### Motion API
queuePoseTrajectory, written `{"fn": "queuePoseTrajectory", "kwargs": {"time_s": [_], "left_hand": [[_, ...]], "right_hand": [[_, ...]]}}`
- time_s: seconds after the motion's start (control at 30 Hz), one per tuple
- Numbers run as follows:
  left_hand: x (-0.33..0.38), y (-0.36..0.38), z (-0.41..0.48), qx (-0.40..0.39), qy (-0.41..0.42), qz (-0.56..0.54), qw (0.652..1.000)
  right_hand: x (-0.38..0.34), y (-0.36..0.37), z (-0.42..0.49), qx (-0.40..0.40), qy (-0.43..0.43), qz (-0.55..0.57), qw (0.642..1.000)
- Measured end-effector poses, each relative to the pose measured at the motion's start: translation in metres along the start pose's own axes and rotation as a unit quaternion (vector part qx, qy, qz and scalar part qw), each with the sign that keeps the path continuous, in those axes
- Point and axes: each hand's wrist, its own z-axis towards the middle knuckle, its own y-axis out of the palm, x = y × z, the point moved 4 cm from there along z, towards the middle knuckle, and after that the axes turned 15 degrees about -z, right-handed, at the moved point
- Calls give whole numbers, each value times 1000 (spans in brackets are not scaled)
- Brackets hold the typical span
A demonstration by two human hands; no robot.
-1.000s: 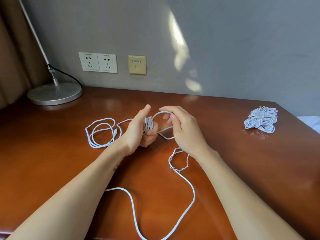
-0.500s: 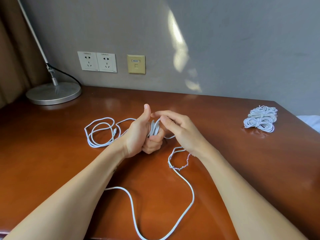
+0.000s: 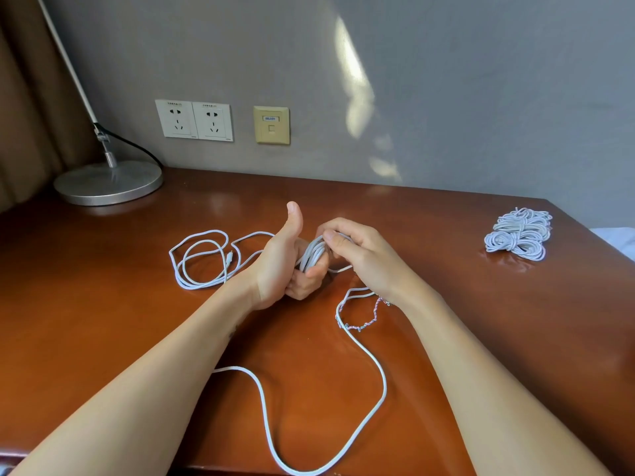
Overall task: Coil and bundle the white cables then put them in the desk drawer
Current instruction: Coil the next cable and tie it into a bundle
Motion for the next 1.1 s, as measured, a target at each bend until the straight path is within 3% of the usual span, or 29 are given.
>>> {"fn": "queuePoseTrajectory", "kwargs": {"time_s": [0.43,0.73,0.9,1.1], "left_hand": [[4,-12,0,119,92,-34,988],[3,-16,0,86,135,-52,986],[4,-17,-1,116,122,-52,984],[6,-19,1,97,99,-47,989]], "right_hand": [[1,-2,-1,42,-15,-36,998],[4,0,1,52,-14,-53,997],[4,-1,1,74,-17,-66,995],[7,0,1,69,7,-73,995]]}}
